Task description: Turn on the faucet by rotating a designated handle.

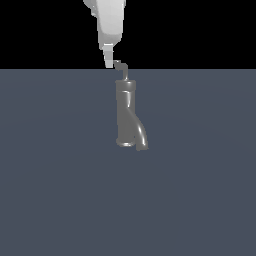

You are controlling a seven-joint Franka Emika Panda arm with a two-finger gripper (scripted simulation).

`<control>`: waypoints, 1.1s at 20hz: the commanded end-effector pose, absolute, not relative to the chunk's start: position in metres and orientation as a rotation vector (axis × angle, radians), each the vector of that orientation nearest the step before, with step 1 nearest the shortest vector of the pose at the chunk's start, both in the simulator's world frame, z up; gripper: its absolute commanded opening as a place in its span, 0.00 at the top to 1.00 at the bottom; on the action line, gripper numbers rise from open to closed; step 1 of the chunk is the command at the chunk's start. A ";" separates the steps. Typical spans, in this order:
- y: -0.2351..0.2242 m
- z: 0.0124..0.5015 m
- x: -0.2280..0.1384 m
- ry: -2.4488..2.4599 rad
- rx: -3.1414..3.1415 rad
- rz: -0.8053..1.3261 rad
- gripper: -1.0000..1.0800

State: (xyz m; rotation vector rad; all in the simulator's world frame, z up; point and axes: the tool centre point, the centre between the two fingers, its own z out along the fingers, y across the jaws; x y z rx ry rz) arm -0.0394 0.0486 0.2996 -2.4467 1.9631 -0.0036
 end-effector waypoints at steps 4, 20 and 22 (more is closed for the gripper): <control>0.032 0.300 -0.040 1.970 -2.444 -0.004 1.00; -0.020 0.300 -0.029 1.935 -2.472 0.006 1.00; -0.025 0.300 -0.024 1.939 -2.469 0.006 1.00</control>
